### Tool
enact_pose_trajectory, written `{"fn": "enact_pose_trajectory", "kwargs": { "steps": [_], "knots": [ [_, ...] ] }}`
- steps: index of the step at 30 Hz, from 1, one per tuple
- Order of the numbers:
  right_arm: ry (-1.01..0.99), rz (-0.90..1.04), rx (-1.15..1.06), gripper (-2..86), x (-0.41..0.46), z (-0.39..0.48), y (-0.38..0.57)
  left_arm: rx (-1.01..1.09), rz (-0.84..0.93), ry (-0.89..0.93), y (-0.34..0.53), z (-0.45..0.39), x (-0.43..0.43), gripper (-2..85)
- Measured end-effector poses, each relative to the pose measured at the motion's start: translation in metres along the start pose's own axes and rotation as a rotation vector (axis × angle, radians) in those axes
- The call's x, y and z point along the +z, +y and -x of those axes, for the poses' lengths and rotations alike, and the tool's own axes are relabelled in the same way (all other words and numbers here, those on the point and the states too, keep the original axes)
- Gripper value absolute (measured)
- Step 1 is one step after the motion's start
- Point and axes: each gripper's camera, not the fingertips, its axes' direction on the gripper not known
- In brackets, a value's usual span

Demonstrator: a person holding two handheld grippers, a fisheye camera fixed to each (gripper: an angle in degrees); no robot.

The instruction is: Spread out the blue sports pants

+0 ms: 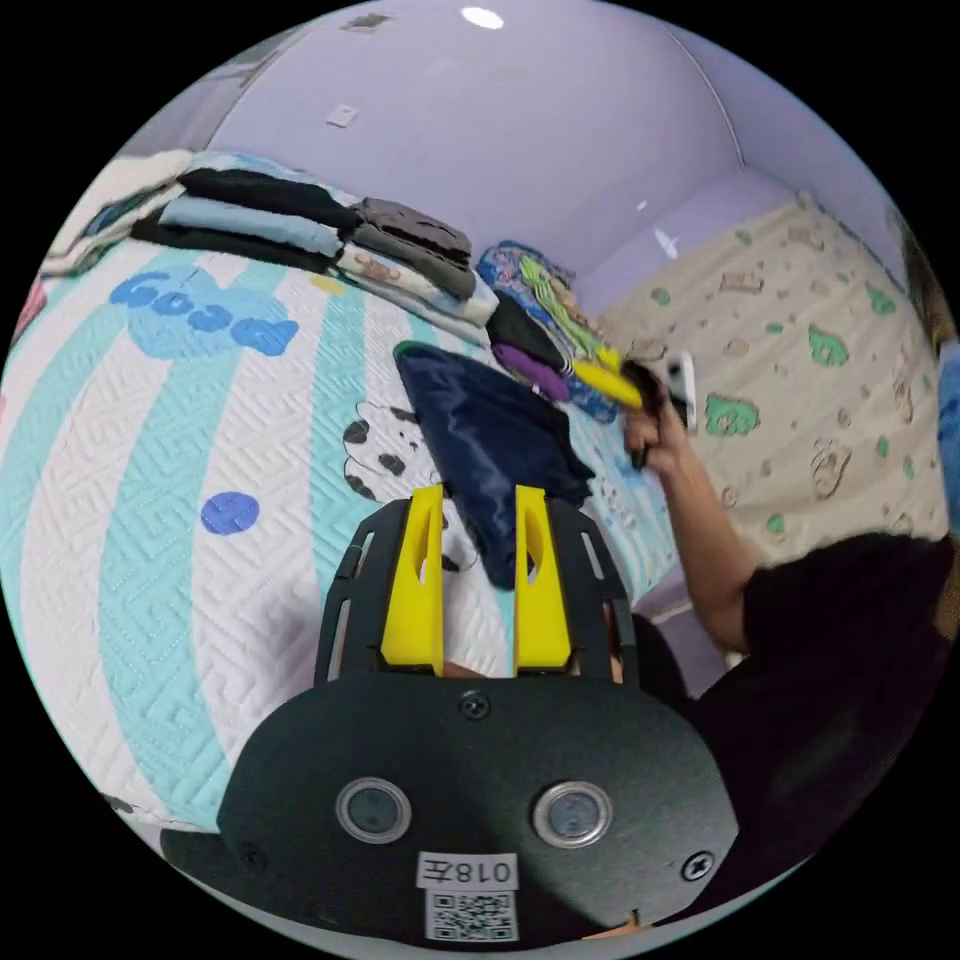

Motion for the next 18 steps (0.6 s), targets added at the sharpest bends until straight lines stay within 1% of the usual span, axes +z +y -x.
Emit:
{"fn": "enact_pose_trajectory", "kwargs": {
  "steps": [2, 3, 4, 5, 7, 8, 10, 11, 13, 16, 18],
  "knots": [
    [0.038, -0.163, 0.212, 14.1, -0.053, -0.032, 0.069, -0.035, -0.006, 0.009, -0.011, 0.010, 0.010, 11.0],
    [0.035, -0.193, 0.266, 14.1, -0.062, -0.039, 0.085, -0.040, -0.007, -0.006, -0.019, 0.011, 0.018, 10.9],
    [0.018, -0.237, 0.366, 14.1, -0.074, -0.055, 0.115, -0.027, -0.018, -0.025, -0.029, 0.008, 0.025, 10.9],
    [0.001, -0.264, 0.441, 14.4, -0.081, -0.067, 0.139, -0.011, -0.021, -0.035, -0.036, 0.004, 0.029, 10.8],
    [-0.024, -0.299, 0.516, 14.8, -0.084, -0.083, 0.161, 0.113, -0.024, -0.066, -0.074, -0.022, 0.052, 10.7],
    [-0.045, -0.307, 0.545, 15.2, -0.083, -0.092, 0.169, 0.154, -0.019, -0.065, -0.085, -0.030, 0.059, 10.7],
    [-0.057, -0.301, 0.567, 15.6, -0.079, -0.105, 0.173, 0.342, 0.045, -0.075, -0.130, -0.066, 0.102, 10.7],
    [-0.067, -0.305, 0.575, 15.6, -0.077, -0.112, 0.175, 0.390, 0.068, -0.077, -0.141, -0.075, 0.115, 10.8],
    [-0.068, -0.336, 0.587, 14.3, -0.079, -0.123, 0.178, 0.530, 0.174, -0.061, -0.177, -0.104, 0.172, 10.7],
    [-0.090, -0.412, 0.600, 13.4, -0.089, -0.137, 0.186, 0.605, 0.251, 0.004, -0.204, -0.130, 0.234, 10.3],
    [-0.081, -0.416, 0.593, 13.4, -0.092, -0.143, 0.187, 0.623, 0.281, 0.032, -0.209, -0.145, 0.267, 10.0]
  ]
}}
